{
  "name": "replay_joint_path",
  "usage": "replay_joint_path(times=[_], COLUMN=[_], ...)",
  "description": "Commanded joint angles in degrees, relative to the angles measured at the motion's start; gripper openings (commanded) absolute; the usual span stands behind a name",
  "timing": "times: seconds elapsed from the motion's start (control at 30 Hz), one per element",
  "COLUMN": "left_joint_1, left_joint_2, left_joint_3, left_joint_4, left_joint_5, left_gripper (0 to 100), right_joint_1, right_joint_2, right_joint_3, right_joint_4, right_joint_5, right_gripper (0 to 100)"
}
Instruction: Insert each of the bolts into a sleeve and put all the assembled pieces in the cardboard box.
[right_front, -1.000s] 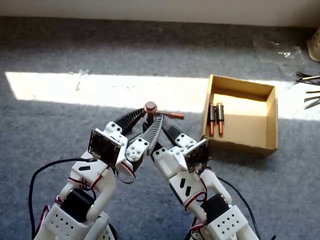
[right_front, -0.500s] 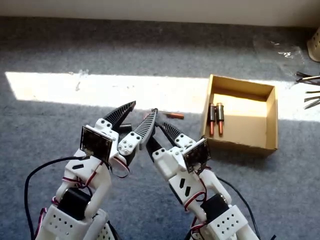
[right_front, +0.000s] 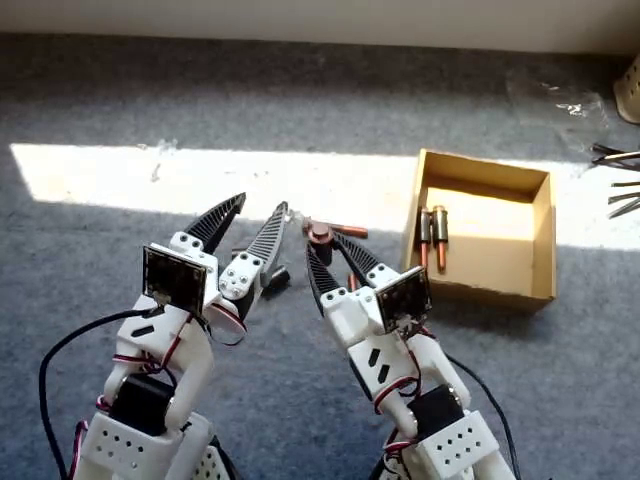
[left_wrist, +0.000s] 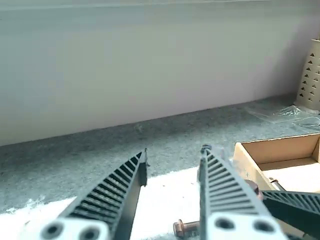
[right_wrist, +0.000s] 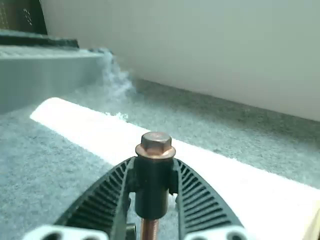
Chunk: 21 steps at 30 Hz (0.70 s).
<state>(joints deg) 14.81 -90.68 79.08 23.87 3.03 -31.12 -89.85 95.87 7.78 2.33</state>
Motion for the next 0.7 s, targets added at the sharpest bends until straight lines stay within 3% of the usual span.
replay_joint_path(times=[0.0, 0.23, 0.43, 0.67], left_joint_1=[-0.7, -3.1, -8.7, -9.0], left_joint_2=[-0.8, -0.9, -0.8, -0.9], left_joint_3=[-1.1, -0.3, 0.5, 5.0], left_joint_4=[0.1, 2.2, 6.3, 6.3], left_joint_5=[0.6, 0.3, 0.3, -1.9], left_gripper=[7, 2, 1, 1], right_joint_1=[1.0, 6.9, 14.3, 18.5], right_joint_2=[-0.9, -0.7, -0.5, -0.4], right_joint_3=[-0.1, -9.4, -16.7, -26.2], right_joint_4=[5.6, 19.7, 26.4, 33.8], right_joint_5=[0.4, 0.5, 0.5, 0.5], right_gripper=[0.5, 0.5, 0.5, 0.5])
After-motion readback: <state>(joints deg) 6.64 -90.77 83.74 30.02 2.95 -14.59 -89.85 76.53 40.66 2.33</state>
